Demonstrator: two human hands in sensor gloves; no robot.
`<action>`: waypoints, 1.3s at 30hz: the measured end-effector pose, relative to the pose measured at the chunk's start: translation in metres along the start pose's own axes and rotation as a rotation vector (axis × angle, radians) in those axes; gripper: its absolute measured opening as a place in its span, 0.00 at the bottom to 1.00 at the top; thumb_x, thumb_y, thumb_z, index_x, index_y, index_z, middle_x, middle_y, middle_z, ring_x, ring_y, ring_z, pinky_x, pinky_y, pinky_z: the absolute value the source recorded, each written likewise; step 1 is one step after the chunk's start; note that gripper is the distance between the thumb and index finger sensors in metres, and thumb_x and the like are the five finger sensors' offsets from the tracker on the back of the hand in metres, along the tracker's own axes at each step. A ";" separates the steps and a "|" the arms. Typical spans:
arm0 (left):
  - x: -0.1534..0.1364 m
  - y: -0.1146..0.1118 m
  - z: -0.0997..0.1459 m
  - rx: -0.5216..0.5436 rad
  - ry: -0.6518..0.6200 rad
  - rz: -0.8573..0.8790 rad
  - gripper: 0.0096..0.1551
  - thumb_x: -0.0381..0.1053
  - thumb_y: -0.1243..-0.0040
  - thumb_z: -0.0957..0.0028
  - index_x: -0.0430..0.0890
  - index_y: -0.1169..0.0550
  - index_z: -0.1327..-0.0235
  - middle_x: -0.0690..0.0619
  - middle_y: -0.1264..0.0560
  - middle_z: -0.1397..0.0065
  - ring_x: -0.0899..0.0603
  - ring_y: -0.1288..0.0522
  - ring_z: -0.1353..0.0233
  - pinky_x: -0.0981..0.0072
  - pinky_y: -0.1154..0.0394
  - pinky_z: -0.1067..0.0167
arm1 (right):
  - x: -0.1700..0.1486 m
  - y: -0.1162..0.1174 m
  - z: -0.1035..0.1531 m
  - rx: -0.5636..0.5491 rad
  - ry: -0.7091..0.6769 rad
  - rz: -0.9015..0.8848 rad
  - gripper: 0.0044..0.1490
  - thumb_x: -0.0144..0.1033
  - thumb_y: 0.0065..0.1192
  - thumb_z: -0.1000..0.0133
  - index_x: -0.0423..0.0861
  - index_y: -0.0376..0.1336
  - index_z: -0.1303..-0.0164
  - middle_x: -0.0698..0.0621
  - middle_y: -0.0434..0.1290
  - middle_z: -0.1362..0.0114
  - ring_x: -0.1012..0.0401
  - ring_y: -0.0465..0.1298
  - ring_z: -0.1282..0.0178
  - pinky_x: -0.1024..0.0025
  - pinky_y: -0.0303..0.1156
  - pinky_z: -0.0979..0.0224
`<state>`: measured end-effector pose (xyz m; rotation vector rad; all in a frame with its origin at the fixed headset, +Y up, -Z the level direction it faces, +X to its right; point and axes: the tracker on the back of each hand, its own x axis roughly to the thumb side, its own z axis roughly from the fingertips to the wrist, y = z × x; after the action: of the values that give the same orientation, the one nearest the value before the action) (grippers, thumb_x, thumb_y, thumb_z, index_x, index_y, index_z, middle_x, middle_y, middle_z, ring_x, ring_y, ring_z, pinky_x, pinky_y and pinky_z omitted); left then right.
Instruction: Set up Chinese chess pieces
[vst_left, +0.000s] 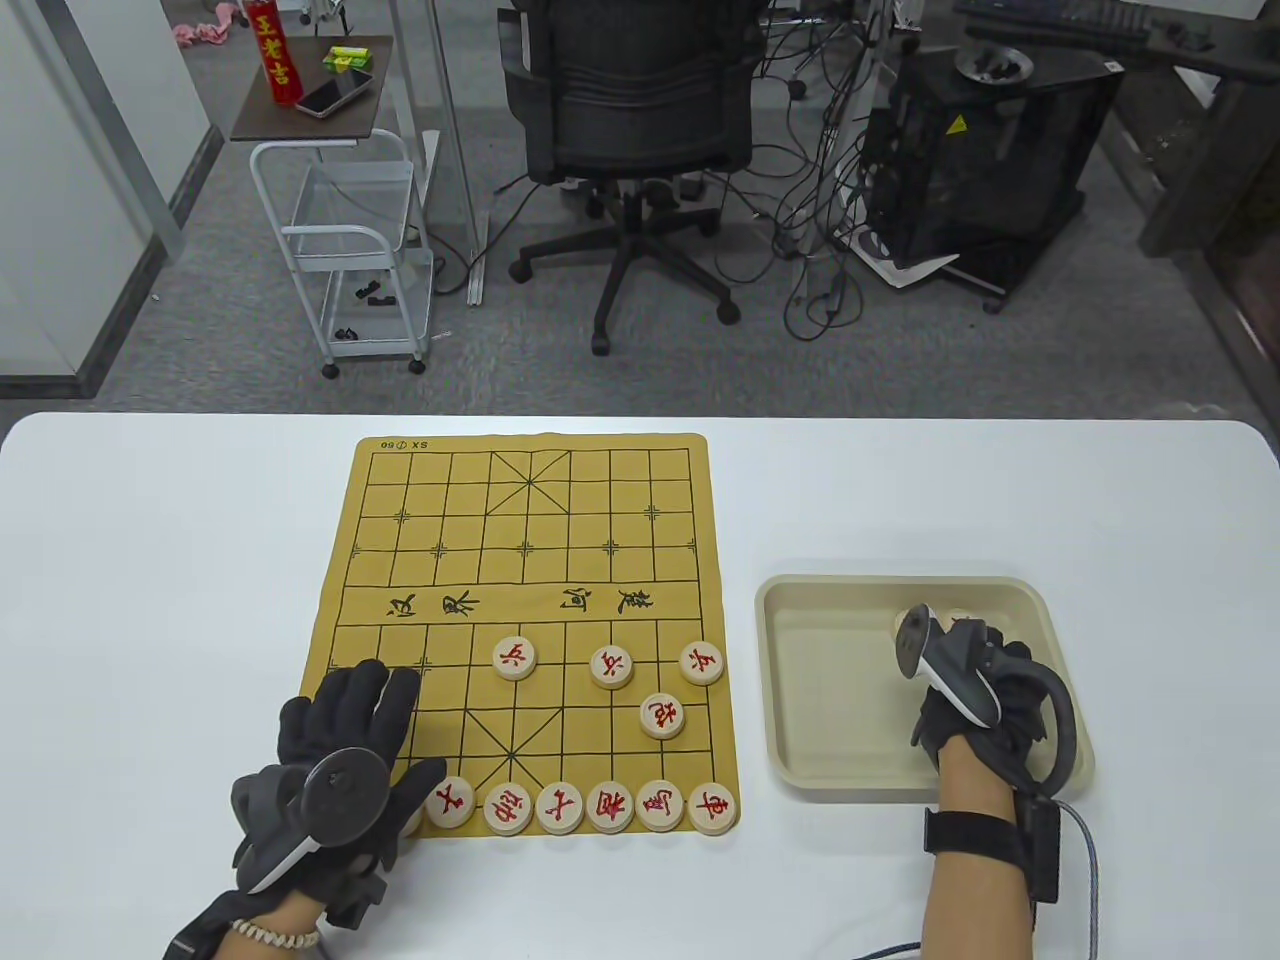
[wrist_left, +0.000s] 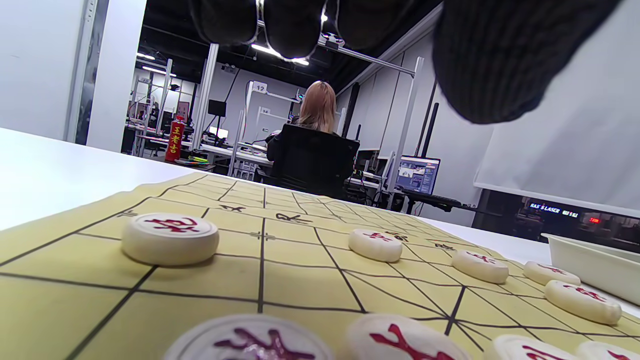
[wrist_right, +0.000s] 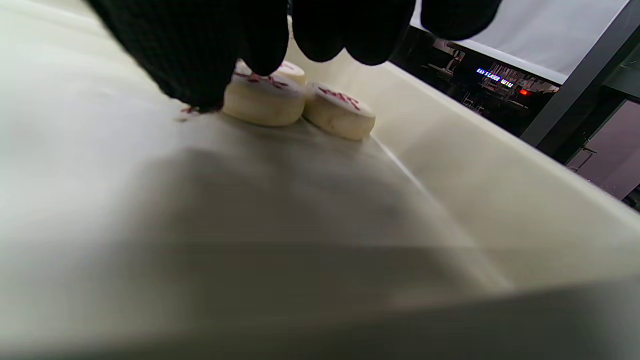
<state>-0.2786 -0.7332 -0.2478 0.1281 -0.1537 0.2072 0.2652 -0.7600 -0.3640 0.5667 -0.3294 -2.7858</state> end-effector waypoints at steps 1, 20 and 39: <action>0.000 0.000 0.000 -0.002 0.001 0.001 0.54 0.67 0.36 0.59 0.55 0.45 0.20 0.40 0.46 0.13 0.25 0.45 0.15 0.22 0.51 0.26 | 0.001 0.002 -0.001 -0.003 -0.010 0.002 0.39 0.46 0.77 0.47 0.54 0.64 0.24 0.48 0.62 0.14 0.46 0.66 0.16 0.40 0.63 0.20; 0.000 -0.003 -0.003 -0.038 0.001 -0.001 0.54 0.67 0.36 0.58 0.55 0.45 0.20 0.40 0.46 0.13 0.25 0.45 0.15 0.22 0.51 0.27 | 0.006 0.008 -0.018 0.071 -0.103 0.070 0.35 0.51 0.76 0.46 0.57 0.62 0.29 0.52 0.69 0.19 0.57 0.75 0.28 0.53 0.71 0.25; -0.003 -0.004 -0.004 -0.031 0.000 0.021 0.54 0.66 0.36 0.58 0.55 0.45 0.20 0.41 0.45 0.13 0.26 0.44 0.15 0.22 0.51 0.27 | 0.027 -0.038 0.078 -0.352 -0.291 -0.266 0.50 0.59 0.83 0.58 0.53 0.63 0.27 0.49 0.76 0.29 0.61 0.80 0.46 0.55 0.76 0.36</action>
<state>-0.2799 -0.7370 -0.2522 0.0958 -0.1579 0.2256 0.2009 -0.7195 -0.3134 0.1278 0.1955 -3.0817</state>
